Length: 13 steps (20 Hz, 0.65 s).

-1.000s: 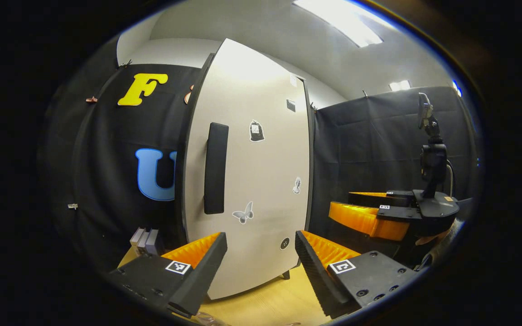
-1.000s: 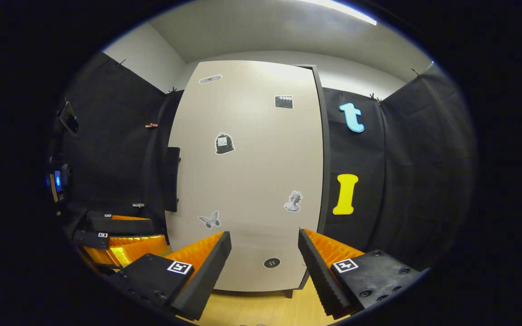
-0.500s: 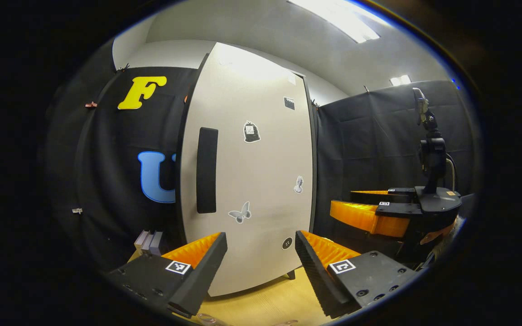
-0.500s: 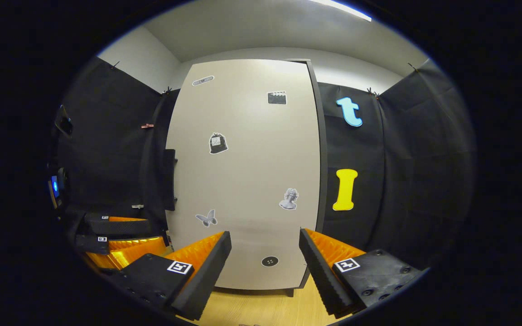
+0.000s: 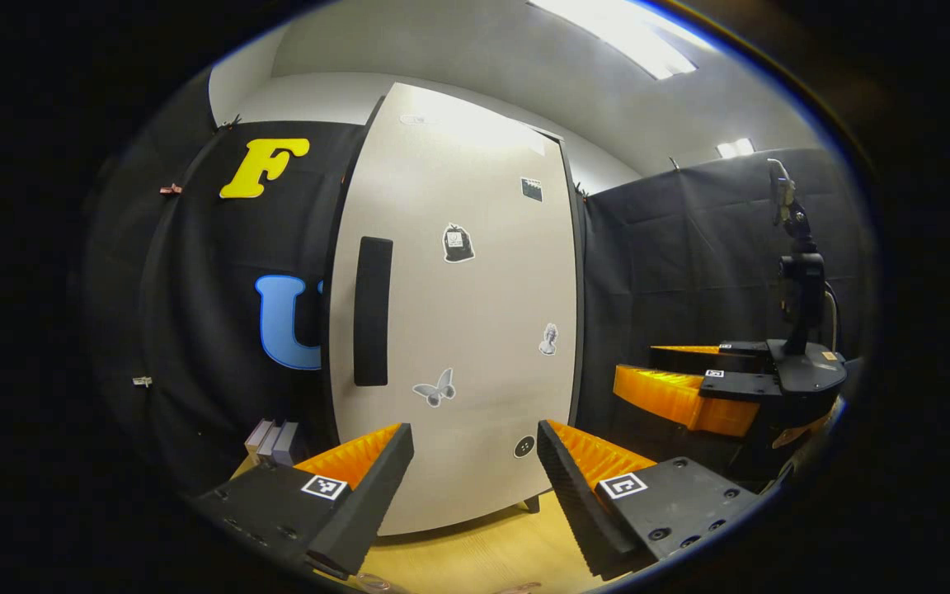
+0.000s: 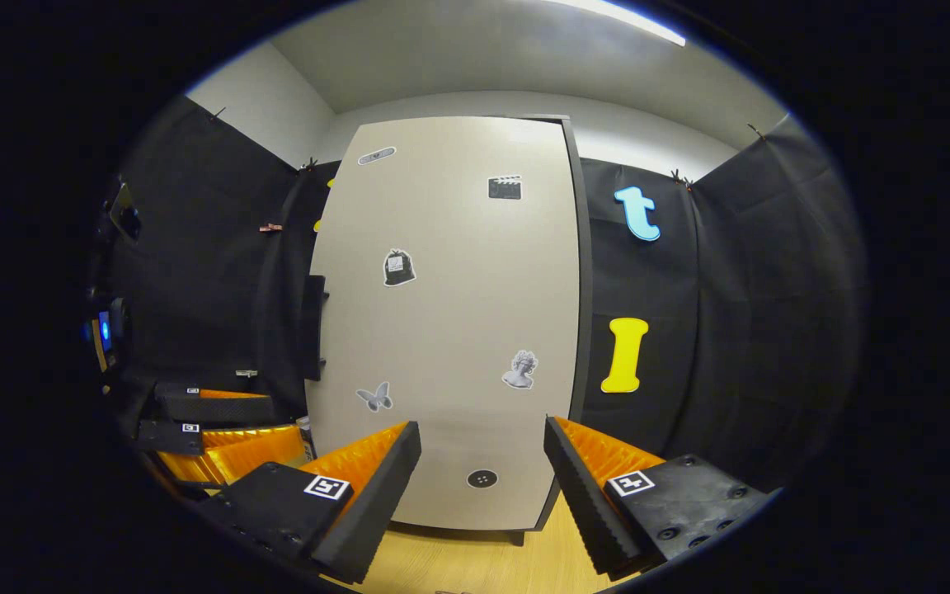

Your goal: Open the cabinet door with the right hand, grasp the bottle in the cabinet with the left hand and place it on the coaster, then close the cabinet door with the right hand.

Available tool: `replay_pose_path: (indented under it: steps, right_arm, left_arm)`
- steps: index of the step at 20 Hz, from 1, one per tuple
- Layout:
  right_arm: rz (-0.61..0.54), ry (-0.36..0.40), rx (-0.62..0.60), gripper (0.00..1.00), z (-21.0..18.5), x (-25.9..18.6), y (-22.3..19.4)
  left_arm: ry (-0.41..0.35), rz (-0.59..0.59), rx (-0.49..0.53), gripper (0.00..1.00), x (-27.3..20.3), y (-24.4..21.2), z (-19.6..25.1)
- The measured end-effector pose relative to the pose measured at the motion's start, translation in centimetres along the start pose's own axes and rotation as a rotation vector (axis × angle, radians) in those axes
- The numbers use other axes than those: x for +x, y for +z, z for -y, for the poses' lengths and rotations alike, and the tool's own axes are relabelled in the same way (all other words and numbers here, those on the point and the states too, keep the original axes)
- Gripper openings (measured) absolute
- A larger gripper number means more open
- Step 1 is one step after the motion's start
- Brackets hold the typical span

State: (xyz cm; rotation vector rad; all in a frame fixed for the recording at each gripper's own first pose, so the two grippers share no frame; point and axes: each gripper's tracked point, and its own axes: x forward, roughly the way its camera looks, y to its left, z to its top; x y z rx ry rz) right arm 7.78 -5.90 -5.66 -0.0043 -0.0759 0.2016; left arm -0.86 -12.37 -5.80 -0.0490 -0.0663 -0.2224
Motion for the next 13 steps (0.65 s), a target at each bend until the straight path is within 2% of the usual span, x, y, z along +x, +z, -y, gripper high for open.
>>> replay_pose_path:
  steps: [13]
  right_arm:
    - [-0.024,0.007,-0.027,0.98,-0.2,0.9,-1.4]
  left_arm:
    - [0.037,0.002,0.013,0.95,1.2,0.0,-1.1]
